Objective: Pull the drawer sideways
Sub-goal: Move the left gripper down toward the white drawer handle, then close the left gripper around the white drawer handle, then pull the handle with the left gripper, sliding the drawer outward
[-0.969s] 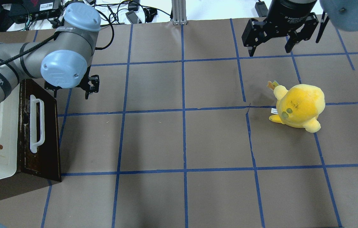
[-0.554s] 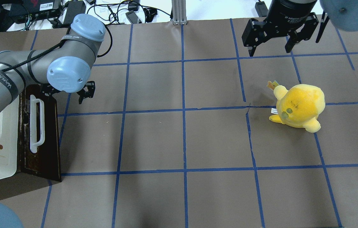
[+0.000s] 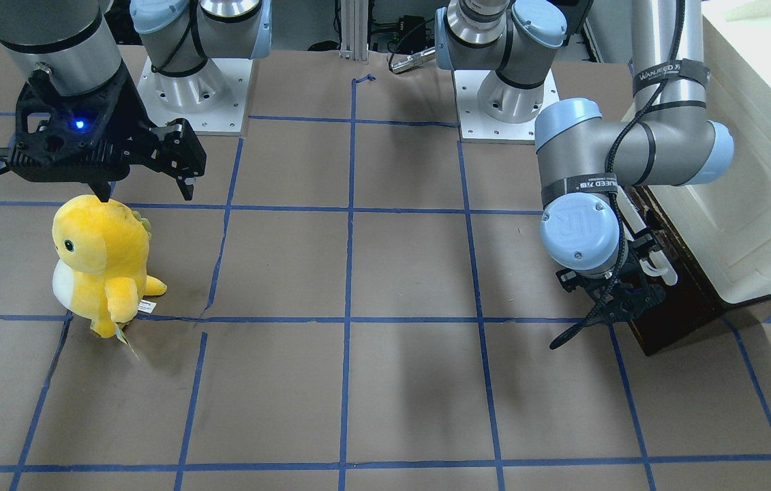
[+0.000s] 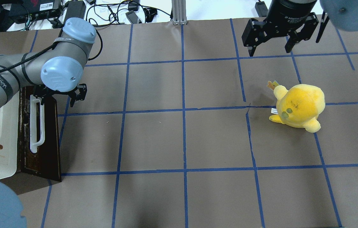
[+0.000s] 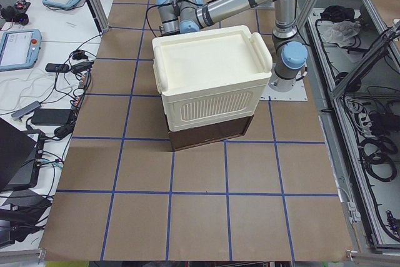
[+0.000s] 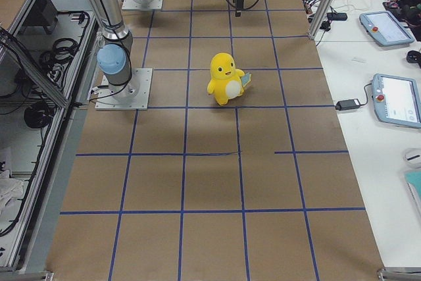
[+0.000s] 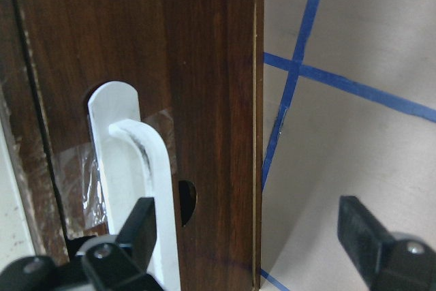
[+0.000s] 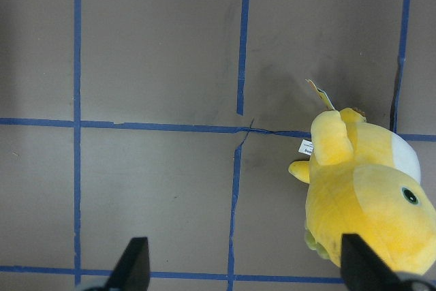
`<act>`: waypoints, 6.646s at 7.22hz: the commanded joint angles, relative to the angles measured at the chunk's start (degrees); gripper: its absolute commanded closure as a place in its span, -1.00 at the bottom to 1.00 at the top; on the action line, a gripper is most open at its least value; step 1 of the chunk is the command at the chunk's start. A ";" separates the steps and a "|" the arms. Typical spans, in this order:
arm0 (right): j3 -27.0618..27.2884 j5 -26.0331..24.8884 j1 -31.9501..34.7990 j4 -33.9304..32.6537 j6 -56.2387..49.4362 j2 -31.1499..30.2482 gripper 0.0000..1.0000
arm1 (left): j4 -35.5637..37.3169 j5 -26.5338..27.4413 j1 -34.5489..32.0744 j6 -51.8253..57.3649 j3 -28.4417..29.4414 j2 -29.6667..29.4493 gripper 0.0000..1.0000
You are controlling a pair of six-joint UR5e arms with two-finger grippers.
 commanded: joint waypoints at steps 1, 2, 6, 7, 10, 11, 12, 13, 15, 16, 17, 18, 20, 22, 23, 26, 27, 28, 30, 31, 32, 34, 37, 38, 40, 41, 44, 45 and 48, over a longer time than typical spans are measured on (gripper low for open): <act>0.00 0.01 0.00 0.00 0.01 0.00 -1.00 | -0.64 0.50 0.18 -2.21 -0.06 -0.09 -0.88; 0.00 -0.07 0.00 0.00 0.01 0.00 -1.00 | -0.99 0.50 0.18 -3.43 -0.15 0.00 -0.87; 0.00 -0.07 0.00 0.00 0.01 0.00 -1.00 | -5.99 0.23 0.79 -8.79 -0.15 0.43 -0.80; 0.00 0.01 0.00 0.00 0.01 0.00 -1.00 | -6.27 0.23 0.79 -8.98 -0.24 0.52 -0.72; 0.00 0.01 0.00 0.00 0.01 0.00 -1.00 | -6.27 0.23 0.88 -10.30 -1.47 0.70 -0.66; 0.00 0.02 0.00 0.00 0.01 0.00 -1.00 | -6.53 0.23 0.88 -10.48 -1.56 0.79 -0.66; 0.00 -0.07 0.00 0.00 -0.08 0.00 -1.00 | -6.53 0.23 0.88 -10.48 -1.99 0.87 -0.58; 0.00 0.01 0.00 0.00 0.00 0.00 -1.00 | -6.53 0.32 1.23 -10.39 -2.26 1.05 -0.58; 0.00 0.02 0.00 0.00 -0.08 0.00 -1.00 | -6.53 0.32 1.76 -10.30 -2.35 0.96 -0.58; 0.00 0.02 0.00 0.00 0.00 0.00 -1.00 | -6.53 0.32 1.85 -10.13 -2.35 1.05 -0.58; 0.00 -0.07 0.00 0.00 0.01 0.00 -1.00 | -6.62 0.41 1.94 -9.69 -2.44 1.05 -0.52; 0.00 0.01 0.00 0.00 0.01 0.00 -1.00 | -6.80 0.41 2.02 -10.03 -2.96 1.05 -0.52; 0.00 -0.07 0.00 0.00 0.01 0.00 -1.00 | -6.80 0.41 2.02 -9.87 -3.23 1.14 -0.39; 0.00 0.02 0.00 0.00 0.01 0.00 -1.00 | -6.89 1.54 2.03 -9.86 -3.32 1.31 -0.39; 0.00 0.02 0.00 0.00 0.01 0.00 -1.00 | -6.89 2.07 2.03 -9.77 -3.23 1.31 -0.39; 0.00 0.02 0.00 0.00 0.01 0.00 -1.00 | -6.89 2.08 2.03 -9.60 -3.23 1.32 -0.05; 0.00 -0.07 0.00 0.00 0.01 0.00 -1.00 | -6.89 2.08 2.03 -9.69 -3.23 1.40 0.15; 0.00 0.01 0.00 0.00 0.01 0.00 -1.00 | -6.97 2.08 2.03 -9.77 -3.23 1.49 0.16; 0.00 -0.07 0.00 0.00 0.01 0.00 -1.00 | -8.20 2.25 2.03 -9.69 -2.88 1.84 0.16; 0.00 0.01 0.00 0.00 0.01 0.00 -1.00 | -8.55 3.99 2.03 -9.69 -2.96 1.84 0.16; 0.00 -0.07 0.00 0.00 0.01 0.00 -1.00 | -8.56 4.01 2.03 -9.77 -2.88 1.84 0.16; 0.00 -0.07 0.00 0.00 0.01 0.00 -1.00 | -8.56 4.01 2.03 -9.69 -2.79 2.02 0.26; 0.00 -0.07 0.00 0.00 0.01 0.00 -1.00 | -9.17 3.92 2.03 -9.69 -2.61 2.11 0.67; 0.00 -0.07 0.00 0.00 0.01 0.00 -1.00 | -9.52 3.92 1.94 -10.03 -2.53 2.11 0.69; 0.00 0.02 0.00 0.00 0.00 0.00 -1.00 | -9.52 3.92 1.85 -10.13 -2.44 2.11 0.69; 0.00 0.02 0.00 0.00 0.01 0.00 -1.00 | -9.52 3.92 1.76 -10.30 -2.35 2.11 0.69; 0.00 0.02 0.00 0.00 0.01 0.00 -1.00 | -9.52 3.92 1.41 -10.30 -1.82 1.67 0.68; 0.00 0.02 0.00 0.00 0.01 0.00 -1.00 | -9.61 3.92 1.32 -10.39 -1.73 1.49 0.68; 0.00 0.02 0.00 0.00 -0.08 0.00 -1.00 | -10.66 3.49 0.71 -10.65 -0.94 1.32 0.68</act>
